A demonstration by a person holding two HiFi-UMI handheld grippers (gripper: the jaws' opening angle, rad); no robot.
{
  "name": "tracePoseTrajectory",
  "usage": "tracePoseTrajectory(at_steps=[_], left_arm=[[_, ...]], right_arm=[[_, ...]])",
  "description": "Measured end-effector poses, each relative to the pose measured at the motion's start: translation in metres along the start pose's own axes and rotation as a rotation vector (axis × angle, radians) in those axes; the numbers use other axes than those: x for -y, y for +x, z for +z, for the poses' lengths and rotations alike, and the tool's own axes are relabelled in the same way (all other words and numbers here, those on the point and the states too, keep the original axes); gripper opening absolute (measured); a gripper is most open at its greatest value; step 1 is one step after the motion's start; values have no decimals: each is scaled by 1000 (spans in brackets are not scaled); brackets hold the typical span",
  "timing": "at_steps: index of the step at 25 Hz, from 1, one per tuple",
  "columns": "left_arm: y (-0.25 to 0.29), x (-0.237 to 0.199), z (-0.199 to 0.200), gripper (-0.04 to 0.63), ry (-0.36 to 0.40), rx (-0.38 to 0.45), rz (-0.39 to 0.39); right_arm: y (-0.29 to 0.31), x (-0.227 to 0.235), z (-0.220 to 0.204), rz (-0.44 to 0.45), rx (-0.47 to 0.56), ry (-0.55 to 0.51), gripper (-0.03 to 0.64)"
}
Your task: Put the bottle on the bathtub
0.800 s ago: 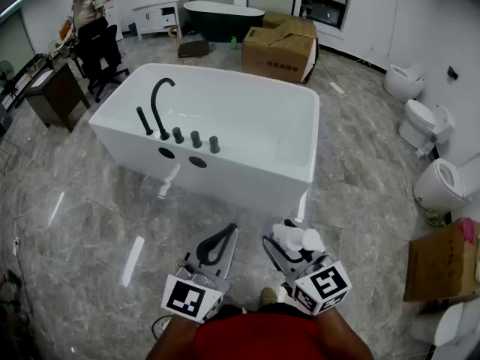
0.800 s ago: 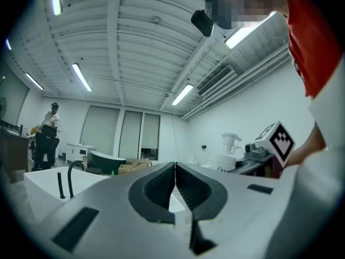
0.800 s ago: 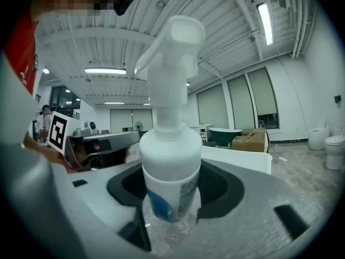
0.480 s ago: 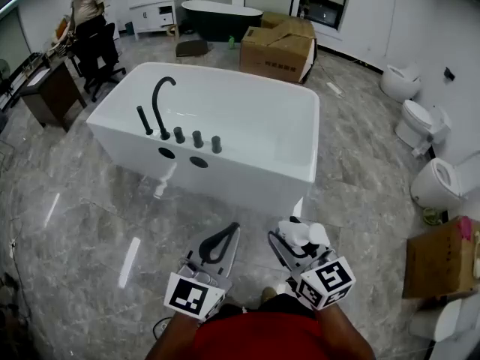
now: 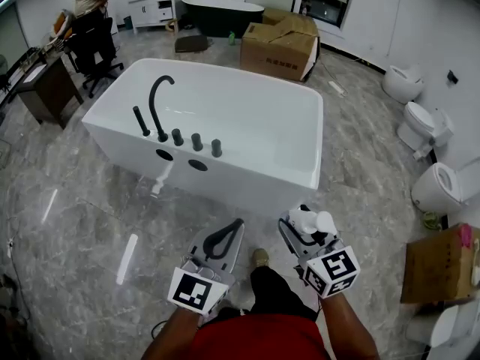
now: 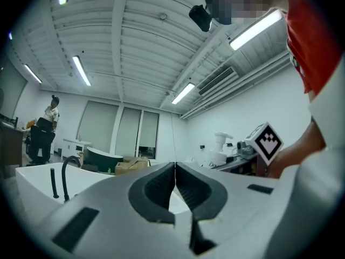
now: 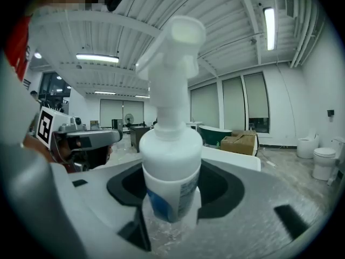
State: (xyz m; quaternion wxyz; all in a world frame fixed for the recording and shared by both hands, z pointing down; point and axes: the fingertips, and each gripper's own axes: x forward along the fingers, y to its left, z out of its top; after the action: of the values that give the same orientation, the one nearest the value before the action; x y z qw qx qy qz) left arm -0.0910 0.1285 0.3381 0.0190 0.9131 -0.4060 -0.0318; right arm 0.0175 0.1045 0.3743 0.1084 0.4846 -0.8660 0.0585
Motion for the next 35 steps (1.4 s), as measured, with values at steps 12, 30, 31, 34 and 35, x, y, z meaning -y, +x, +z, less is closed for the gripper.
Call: tracePoseTrajectory(at_steps=[12, 30, 31, 34, 35], left_arm=[[141, -87, -23, 11, 62, -23, 193], [238, -163, -73, 11, 51, -173, 350], [240, -166, -74, 11, 50, -180, 350], [241, -176, -81, 11, 46, -208, 354], [241, -179, -83, 11, 44, -218, 356]], right_arm=[[138, 143, -51, 76, -71, -81, 246], [292, 225, -190, 205, -279, -134, 247], [297, 226, -197, 206, -291, -135, 245], [312, 228, -213, 213, -315, -135, 247], [316, 229, -218, 216, -320, -133, 247]])
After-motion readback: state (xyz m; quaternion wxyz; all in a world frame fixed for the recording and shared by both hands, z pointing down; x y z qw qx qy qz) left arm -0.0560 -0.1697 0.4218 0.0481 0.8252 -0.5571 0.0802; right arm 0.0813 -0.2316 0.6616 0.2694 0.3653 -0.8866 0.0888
